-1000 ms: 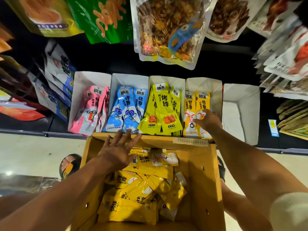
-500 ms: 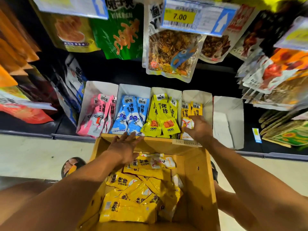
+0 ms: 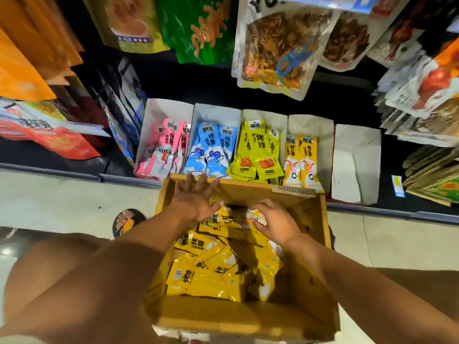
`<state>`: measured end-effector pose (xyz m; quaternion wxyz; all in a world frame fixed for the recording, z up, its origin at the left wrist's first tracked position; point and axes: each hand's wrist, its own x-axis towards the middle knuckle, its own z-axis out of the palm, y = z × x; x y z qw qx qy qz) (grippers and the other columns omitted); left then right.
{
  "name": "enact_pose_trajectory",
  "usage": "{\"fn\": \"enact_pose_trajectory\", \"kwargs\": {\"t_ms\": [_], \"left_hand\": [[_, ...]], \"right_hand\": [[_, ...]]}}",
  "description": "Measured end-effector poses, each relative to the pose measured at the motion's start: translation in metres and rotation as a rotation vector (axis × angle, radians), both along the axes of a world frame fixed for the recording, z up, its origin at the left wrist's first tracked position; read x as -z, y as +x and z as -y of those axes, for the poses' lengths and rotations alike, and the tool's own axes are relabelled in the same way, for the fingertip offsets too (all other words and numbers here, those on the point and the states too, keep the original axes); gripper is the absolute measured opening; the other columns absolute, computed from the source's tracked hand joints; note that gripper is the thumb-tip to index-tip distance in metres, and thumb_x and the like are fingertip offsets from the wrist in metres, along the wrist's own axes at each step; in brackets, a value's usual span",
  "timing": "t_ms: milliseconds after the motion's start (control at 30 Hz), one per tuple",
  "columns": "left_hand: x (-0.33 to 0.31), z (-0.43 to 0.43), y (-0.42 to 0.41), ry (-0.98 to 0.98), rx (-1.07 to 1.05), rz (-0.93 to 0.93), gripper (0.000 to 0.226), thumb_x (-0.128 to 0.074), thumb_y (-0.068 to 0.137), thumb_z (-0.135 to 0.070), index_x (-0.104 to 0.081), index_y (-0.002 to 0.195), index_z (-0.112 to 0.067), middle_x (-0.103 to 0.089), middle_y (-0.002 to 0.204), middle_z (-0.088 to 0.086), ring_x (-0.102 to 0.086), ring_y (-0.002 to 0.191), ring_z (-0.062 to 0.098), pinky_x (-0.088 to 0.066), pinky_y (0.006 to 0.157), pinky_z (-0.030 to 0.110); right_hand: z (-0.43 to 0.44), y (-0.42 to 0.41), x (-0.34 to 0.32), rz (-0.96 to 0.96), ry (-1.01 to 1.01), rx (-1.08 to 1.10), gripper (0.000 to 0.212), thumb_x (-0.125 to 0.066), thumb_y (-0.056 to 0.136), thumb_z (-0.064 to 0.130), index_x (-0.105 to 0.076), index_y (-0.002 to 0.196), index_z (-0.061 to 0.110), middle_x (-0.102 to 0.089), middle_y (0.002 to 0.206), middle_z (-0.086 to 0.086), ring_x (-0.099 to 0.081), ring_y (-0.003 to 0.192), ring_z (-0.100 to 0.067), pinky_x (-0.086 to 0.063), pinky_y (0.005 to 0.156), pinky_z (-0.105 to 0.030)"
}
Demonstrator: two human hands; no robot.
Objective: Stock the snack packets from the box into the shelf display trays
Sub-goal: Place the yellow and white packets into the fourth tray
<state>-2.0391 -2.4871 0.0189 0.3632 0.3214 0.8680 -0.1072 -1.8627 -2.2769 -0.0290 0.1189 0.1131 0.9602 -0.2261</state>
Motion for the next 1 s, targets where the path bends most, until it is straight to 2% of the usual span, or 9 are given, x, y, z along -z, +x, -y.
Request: {"fn": "enact_pose_trajectory", "kwargs": {"t_ms": [167,300,433,567,633,700,800,933,1000], "left_hand": [[0.005,0.002,-0.006,-0.029,-0.001,0.106,0.108,-0.048,0.087,-0.080,0.039,0.144,-0.051,0.050,0.152,-0.007,0.044,0.141,0.035,0.007,0.121,0.065],[0.009,0.003,-0.007,-0.015,-0.035,0.150,0.123,-0.067,0.084,-0.065,0.044,0.138,-0.054,0.056,0.146,-0.010,0.051,0.134,0.032,0.006,0.120,0.065],[0.010,0.001,-0.007,-0.024,-0.031,0.156,0.129,-0.071,0.083,-0.059,0.046,0.136,-0.054,0.059,0.145,-0.008,0.053,0.133,0.033,0.005,0.120,0.066],[0.005,-0.001,-0.007,-0.017,-0.050,0.195,0.130,-0.073,0.082,-0.048,0.045,0.137,-0.054,0.060,0.144,-0.008,0.054,0.132,0.033,0.006,0.118,0.066],[0.004,-0.001,-0.007,-0.025,-0.059,0.211,0.131,-0.074,0.083,-0.046,0.046,0.136,-0.054,0.061,0.142,-0.008,0.056,0.130,0.034,0.006,0.118,0.066],[0.005,0.000,-0.008,-0.015,-0.051,0.214,0.132,-0.075,0.081,-0.049,0.045,0.138,-0.053,0.060,0.144,-0.008,0.056,0.130,0.033,0.003,0.118,0.067],[0.007,0.002,-0.009,0.008,-0.034,0.208,0.132,-0.075,0.080,-0.054,0.042,0.141,-0.052,0.058,0.147,-0.007,0.055,0.132,0.035,-0.002,0.119,0.068],[0.008,0.001,-0.010,-0.001,-0.027,0.195,0.130,-0.073,0.080,-0.055,0.039,0.144,-0.050,0.056,0.148,-0.007,0.054,0.132,0.035,-0.007,0.120,0.067],[0.007,-0.001,-0.010,-0.022,-0.026,0.191,0.129,-0.072,0.082,-0.056,0.040,0.144,-0.050,0.057,0.148,-0.006,0.054,0.131,0.035,-0.007,0.120,0.066]], "right_hand": [[0.010,0.021,0.053,0.385,0.041,-0.027,0.069,-0.067,0.085,0.029,-0.039,0.146,0.040,-0.039,0.149,-0.001,-0.043,0.136,-0.029,-0.040,0.110,-0.038],[0.014,0.024,0.090,0.568,0.081,-0.059,0.072,-0.058,0.092,0.014,-0.029,0.153,0.036,-0.024,0.162,-0.006,-0.031,0.146,-0.032,-0.034,0.115,-0.041],[0.023,0.019,0.110,0.506,0.088,-0.102,0.076,-0.066,0.087,0.020,-0.029,0.153,0.030,-0.025,0.162,-0.007,-0.033,0.145,-0.030,-0.033,0.115,-0.040],[0.032,-0.003,0.125,0.491,0.066,-0.077,0.090,-0.060,0.088,0.005,-0.009,0.160,0.020,-0.009,0.167,-0.003,-0.012,0.154,-0.026,-0.024,0.120,-0.037],[0.035,-0.013,0.135,0.498,0.048,-0.056,0.090,-0.059,0.090,0.008,-0.005,0.160,0.019,-0.011,0.167,-0.005,-0.014,0.154,-0.028,-0.022,0.122,-0.036],[0.039,-0.018,0.140,0.535,0.066,-0.037,0.082,-0.062,0.091,0.021,-0.015,0.158,0.019,-0.030,0.160,-0.008,-0.031,0.147,-0.030,-0.034,0.114,-0.038],[0.046,-0.012,0.142,0.507,0.155,-0.025,0.047,-0.057,0.094,0.034,-0.045,0.138,0.023,-0.054,0.135,-0.002,-0.054,0.125,-0.025,-0.051,0.093,-0.038],[0.052,0.002,0.138,0.428,0.201,0.020,0.023,-0.057,0.093,0.033,-0.062,0.114,0.027,-0.066,0.111,0.003,-0.065,0.106,-0.021,-0.048,0.068,-0.029],[0.050,0.005,0.130,0.426,0.250,0.012,0.017,-0.057,0.094,0.026,-0.062,0.109,0.025,-0.069,0.107,0.002,-0.068,0.101,-0.022,-0.047,0.066,-0.029]]}}
